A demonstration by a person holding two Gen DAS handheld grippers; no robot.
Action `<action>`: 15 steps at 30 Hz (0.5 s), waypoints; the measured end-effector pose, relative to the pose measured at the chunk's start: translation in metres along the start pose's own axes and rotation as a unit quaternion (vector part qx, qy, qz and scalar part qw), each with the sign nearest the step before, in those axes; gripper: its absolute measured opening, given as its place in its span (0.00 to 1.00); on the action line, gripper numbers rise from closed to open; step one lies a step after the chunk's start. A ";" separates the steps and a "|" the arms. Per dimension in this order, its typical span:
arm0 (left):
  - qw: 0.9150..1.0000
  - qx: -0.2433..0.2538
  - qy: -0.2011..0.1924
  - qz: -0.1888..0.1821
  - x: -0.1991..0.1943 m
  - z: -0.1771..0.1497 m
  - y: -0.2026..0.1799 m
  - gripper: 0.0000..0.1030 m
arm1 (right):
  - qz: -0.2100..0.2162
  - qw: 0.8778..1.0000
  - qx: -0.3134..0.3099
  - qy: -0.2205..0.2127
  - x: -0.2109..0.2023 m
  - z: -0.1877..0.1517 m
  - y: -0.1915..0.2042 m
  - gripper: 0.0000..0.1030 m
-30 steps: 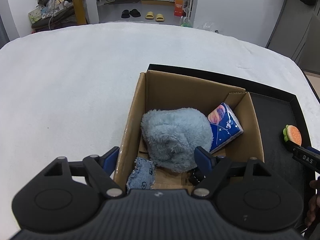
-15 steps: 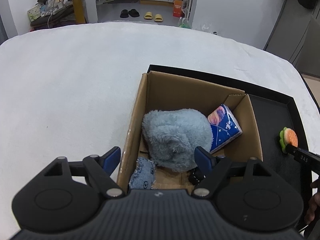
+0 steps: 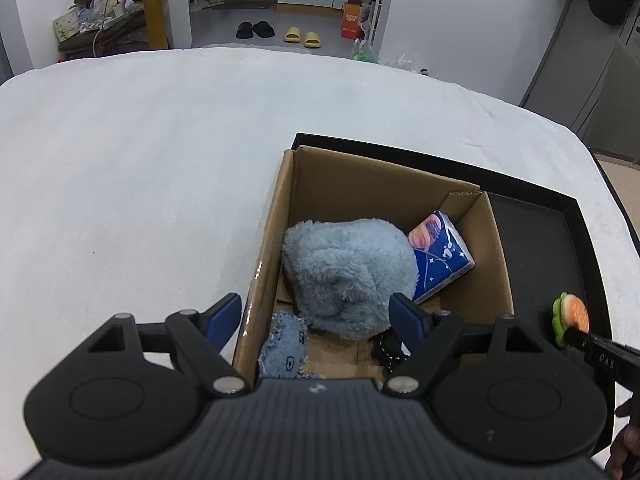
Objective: Organize soft objects
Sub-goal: 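Close the right gripper on the burger plush and lift it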
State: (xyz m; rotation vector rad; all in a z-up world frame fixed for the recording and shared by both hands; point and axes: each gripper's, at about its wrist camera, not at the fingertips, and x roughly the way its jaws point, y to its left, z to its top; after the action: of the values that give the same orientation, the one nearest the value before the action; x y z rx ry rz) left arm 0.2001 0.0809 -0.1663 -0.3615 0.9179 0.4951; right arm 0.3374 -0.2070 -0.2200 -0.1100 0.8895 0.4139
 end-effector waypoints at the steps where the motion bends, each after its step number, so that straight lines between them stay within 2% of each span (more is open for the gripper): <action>1: 1.000 0.001 0.000 -0.001 -0.001 0.000 0.000 0.77 | 0.001 1.000 0.003 0.003 -0.002 -0.002 0.001 0.22; 3: 1.000 0.001 -0.002 -0.003 -0.002 0.000 0.001 0.77 | 0.005 1.000 0.009 0.007 -0.005 -0.004 0.002 0.23; 5: 1.000 0.000 -0.002 -0.004 -0.002 -0.001 0.001 0.77 | 0.014 1.000 0.005 0.014 -0.007 -0.007 0.004 0.30; 8: 1.000 -0.002 -0.002 -0.004 -0.002 0.000 0.001 0.77 | 0.015 1.000 0.006 0.013 -0.010 -0.009 0.005 0.52; 9: 1.000 -0.002 -0.002 -0.004 -0.002 0.000 0.001 0.77 | 0.013 1.000 0.008 0.012 -0.011 -0.009 0.005 0.64; 10: 1.000 -0.002 -0.002 -0.004 -0.002 0.000 0.001 0.77 | 0.012 1.000 0.012 0.010 -0.010 -0.009 0.004 0.70; 15: 1.000 -0.004 -0.001 -0.002 -0.001 0.000 0.001 0.77 | 0.003 1.000 0.007 0.009 -0.001 -0.006 0.005 0.82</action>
State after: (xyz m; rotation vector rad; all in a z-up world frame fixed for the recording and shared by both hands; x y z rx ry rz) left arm 0.1989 0.0817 -0.1655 -0.3703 0.9137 0.4950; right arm 0.3309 -0.2037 -0.2226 -0.0989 0.9103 0.4125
